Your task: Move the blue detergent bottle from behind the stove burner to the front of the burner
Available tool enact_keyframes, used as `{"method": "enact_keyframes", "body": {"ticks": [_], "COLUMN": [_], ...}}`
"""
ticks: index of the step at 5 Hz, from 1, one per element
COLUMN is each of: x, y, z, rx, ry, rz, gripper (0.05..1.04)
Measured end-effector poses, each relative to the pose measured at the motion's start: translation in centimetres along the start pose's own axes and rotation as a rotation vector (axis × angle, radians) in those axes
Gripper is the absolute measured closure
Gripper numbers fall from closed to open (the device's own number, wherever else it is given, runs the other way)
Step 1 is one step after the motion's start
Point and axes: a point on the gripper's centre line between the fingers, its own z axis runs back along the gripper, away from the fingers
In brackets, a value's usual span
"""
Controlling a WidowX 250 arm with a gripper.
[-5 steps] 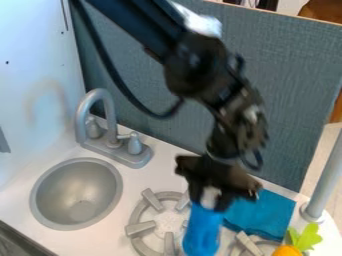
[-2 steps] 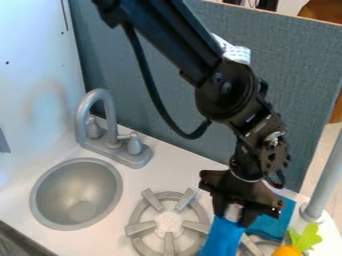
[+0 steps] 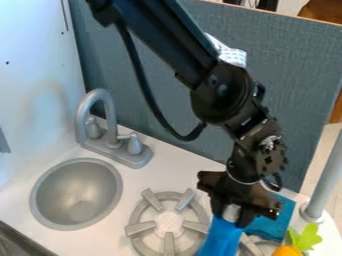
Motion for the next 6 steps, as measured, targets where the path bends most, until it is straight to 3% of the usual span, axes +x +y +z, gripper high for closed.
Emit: {"method": "enact_keyframes", "body": {"ticks": [1, 4, 6], "x": [-2.3, -4.1, -4.3], "y": [1.1, 2.0, 3.9], "z": [-0.3, 0.2, 0.3], "rx": [0.000, -0.031, -0.144], "ry": [0.022, 0.002, -0.007], "rz": [-0.024, -0.045, -0.028], "gripper": [0.577, 0.577, 0.577]}}
